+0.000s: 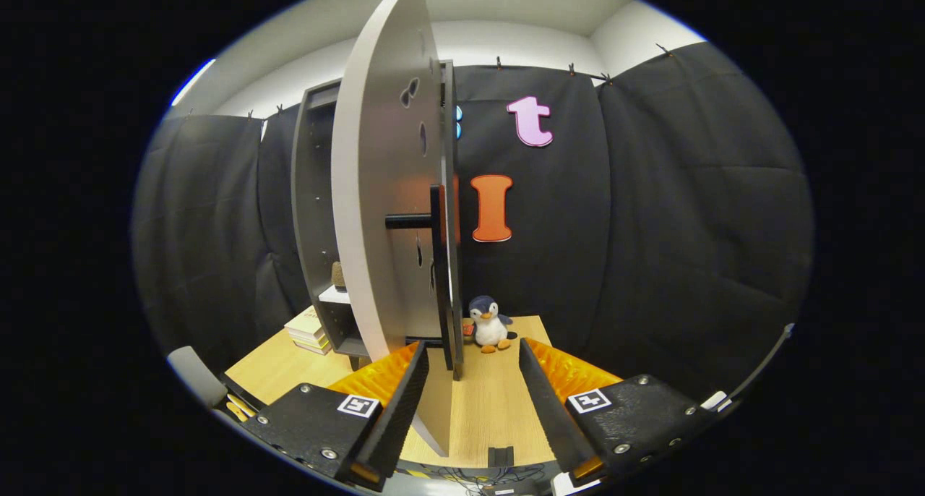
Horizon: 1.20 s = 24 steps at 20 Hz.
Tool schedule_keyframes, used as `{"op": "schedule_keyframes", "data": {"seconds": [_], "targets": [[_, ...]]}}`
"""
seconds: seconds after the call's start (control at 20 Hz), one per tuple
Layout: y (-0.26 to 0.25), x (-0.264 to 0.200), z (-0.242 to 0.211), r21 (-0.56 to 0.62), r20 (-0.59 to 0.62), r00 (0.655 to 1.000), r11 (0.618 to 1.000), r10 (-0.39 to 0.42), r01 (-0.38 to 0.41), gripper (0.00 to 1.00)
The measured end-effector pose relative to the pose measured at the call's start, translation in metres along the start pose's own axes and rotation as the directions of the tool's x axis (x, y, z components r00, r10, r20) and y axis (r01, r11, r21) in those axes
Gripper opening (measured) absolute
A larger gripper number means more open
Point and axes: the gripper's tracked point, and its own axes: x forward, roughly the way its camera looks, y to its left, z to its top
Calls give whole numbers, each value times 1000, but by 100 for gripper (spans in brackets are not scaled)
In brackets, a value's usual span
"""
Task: Open the shoe cabinet door, grab the shoes and put them into the shoe cabinet, then close the shoe cabinet door.
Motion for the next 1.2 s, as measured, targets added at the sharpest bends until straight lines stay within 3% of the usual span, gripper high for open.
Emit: {"op": "schedule_keyframes", "data": {"seconds": [0.45,0.85,1.2], "targets": [[90,17,3,-28,7,980,979,200,-200,80],[139,38,5,-11,-13,960,960,280,-281,83],[193,69,13,-6,-15,947,947,321,-321,94]]}}
